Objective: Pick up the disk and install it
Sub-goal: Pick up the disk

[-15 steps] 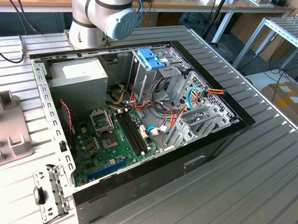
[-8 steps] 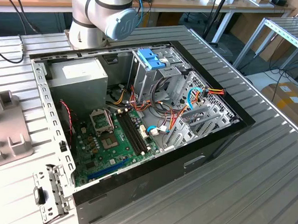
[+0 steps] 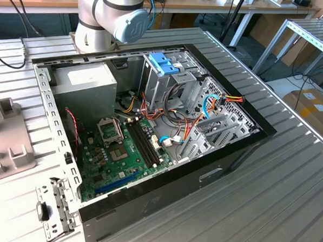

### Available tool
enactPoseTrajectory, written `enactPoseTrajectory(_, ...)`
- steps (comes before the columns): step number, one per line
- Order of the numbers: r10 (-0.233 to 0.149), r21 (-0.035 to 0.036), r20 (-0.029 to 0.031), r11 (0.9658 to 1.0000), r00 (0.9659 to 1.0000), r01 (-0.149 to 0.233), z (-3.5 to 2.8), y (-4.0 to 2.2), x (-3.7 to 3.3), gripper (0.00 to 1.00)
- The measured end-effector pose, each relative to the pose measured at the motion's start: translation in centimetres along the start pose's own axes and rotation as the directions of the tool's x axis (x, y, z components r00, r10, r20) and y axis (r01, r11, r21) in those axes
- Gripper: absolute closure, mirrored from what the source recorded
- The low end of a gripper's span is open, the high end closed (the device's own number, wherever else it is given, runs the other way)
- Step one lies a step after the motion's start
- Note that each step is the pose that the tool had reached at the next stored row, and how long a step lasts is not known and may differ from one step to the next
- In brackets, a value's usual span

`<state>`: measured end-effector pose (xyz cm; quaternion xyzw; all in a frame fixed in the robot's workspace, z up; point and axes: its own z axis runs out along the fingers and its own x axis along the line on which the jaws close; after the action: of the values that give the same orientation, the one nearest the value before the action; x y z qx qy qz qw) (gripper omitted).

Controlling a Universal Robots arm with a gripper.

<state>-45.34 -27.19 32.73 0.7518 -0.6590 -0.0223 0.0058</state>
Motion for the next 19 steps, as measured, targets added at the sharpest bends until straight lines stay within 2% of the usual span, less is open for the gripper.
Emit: enactPoseTrajectory(19, 0.0, 0.0001, 0.0, 1.0, 1.0, 0.0, 0.71, -0.03, 0.02, 0.52)
